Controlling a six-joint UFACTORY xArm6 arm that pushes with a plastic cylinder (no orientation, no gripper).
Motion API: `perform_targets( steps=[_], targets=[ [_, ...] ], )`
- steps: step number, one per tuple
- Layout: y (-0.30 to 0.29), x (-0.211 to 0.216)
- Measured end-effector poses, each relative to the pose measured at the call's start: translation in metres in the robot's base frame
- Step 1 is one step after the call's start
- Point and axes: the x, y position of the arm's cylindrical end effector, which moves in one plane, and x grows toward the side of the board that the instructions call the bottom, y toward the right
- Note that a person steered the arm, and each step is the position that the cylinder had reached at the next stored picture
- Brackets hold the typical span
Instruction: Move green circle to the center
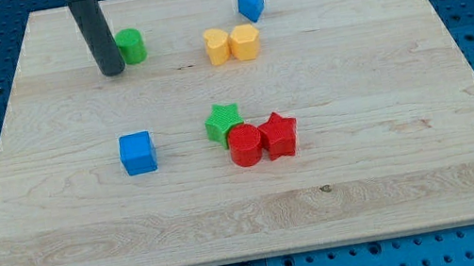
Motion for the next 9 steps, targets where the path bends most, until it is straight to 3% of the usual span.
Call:
perform_targets(
  steps=[4, 5, 6, 7, 9],
  targets=[
    [0.013, 0.035],
    [-0.006, 0.018],
    [-0.043, -0.044],
    [-0.049, -0.06],
    [0.002, -0.061]
  ],
)
